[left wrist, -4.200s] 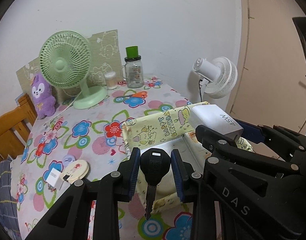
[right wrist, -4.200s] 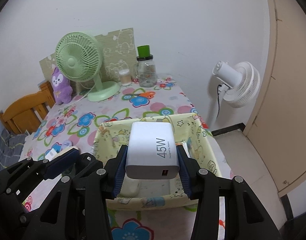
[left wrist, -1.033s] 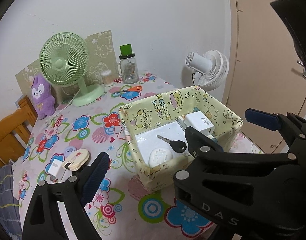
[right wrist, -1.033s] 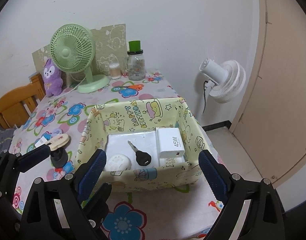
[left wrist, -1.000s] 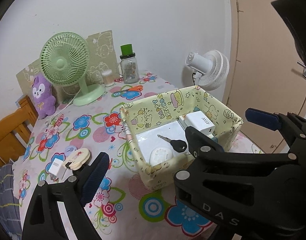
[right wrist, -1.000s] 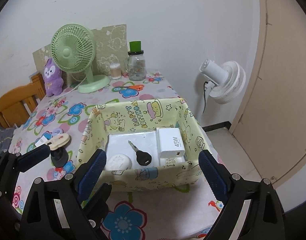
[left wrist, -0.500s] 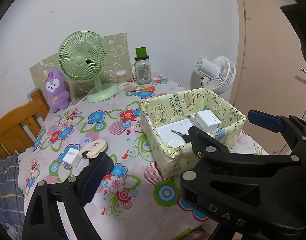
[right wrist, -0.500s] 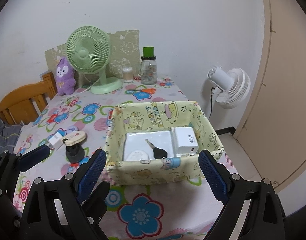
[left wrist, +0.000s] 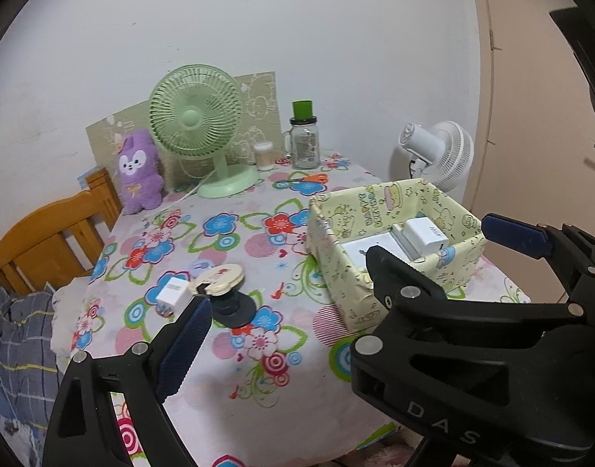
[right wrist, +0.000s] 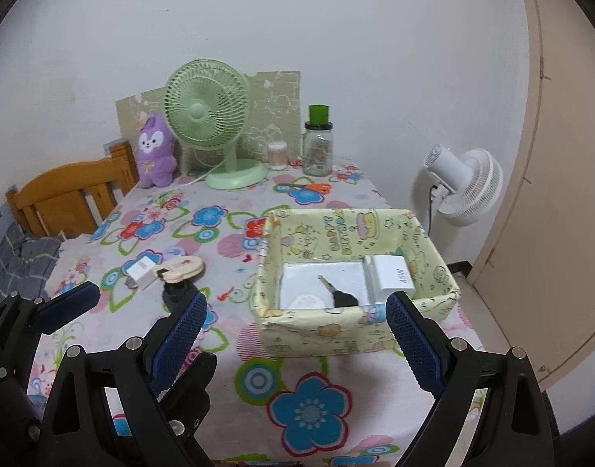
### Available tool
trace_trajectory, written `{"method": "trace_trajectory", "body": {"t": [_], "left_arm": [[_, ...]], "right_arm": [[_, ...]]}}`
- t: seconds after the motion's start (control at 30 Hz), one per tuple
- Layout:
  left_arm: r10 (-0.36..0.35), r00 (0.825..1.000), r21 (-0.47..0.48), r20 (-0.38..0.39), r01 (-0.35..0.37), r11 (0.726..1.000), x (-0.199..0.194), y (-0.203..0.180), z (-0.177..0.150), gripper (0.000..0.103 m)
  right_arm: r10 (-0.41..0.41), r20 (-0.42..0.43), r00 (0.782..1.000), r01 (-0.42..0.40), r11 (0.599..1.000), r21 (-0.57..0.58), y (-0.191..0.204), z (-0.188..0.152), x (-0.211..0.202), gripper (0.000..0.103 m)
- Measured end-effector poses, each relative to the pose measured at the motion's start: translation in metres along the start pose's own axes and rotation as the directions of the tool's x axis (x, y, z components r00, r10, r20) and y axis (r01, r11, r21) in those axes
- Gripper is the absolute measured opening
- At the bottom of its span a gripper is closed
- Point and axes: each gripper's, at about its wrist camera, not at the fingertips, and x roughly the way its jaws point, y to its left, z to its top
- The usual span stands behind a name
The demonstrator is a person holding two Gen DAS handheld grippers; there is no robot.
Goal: Organize rigid objects
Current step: 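Move the left tool toward the white plug charger while the right tool approaches the round cream container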
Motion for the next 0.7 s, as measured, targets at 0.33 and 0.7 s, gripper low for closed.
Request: {"method": "trace_trajectory", "body": {"t": [0.33,0.7], "left_arm": [[0.012,1.0,-0.027,0.014,-0.012,1.0,-0.007,0.019,-0.006,0.095],[0.04,0.999,-0.049,0.006,-0.039,0.998,-0.002,0.038,-0.013,0.095]], "right_arm": [[0.037,0.008,0.999,-0.037,0.999,-0.012,0.019,0.0,-0.002,0.095],[0.061,-0.004,0.998,-0.061,0.998,-0.003,0.038,-0.003,0.01,0.095]]}}
